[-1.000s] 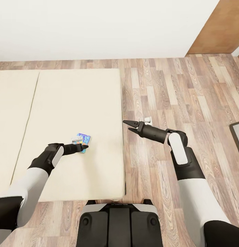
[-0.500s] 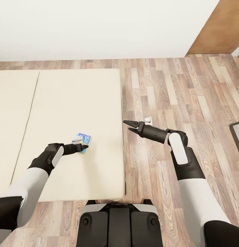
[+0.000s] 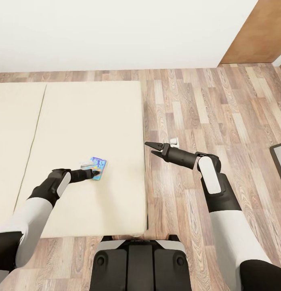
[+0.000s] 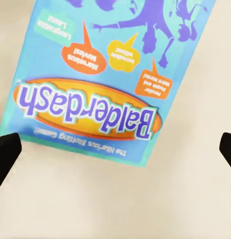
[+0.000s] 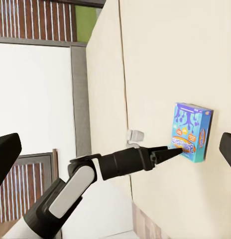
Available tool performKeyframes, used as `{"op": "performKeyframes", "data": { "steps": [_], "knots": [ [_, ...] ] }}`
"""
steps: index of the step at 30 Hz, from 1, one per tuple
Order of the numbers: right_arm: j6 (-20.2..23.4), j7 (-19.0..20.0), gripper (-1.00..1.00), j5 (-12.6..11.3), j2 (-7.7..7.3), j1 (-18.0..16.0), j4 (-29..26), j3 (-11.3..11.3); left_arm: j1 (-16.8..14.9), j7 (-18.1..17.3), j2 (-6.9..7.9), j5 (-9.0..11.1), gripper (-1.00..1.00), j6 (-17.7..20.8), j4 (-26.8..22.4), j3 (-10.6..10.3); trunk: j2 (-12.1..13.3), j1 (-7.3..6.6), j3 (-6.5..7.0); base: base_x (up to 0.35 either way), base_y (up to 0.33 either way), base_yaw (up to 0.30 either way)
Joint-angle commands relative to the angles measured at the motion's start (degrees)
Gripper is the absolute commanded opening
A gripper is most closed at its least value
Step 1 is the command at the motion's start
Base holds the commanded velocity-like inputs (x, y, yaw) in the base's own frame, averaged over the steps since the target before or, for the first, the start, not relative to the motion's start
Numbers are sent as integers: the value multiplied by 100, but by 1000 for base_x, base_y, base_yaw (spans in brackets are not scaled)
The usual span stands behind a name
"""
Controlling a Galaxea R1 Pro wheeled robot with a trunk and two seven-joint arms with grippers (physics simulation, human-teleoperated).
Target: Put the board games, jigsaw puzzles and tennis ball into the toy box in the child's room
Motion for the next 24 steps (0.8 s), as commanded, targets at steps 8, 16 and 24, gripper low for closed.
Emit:
{"op": "performKeyframes", "data": {
  "steps": [8,16,24],
  "knots": [
    [29,46,100,48,20,-4,1,-8,-1,-5,297,47,100,222,-24,11,-9,3,-6,0,0,0],
    [23,22,100,48,17,-4,-2,-9,-9,-4,455,49,100,367,-161,27,-9,3,-6,0,0,0],
    [20,12,100,48,17,-4,-15,-10,-22,28,418,52,100,513,-427,39,-9,3,-6,0,0,0]
  ]
}}
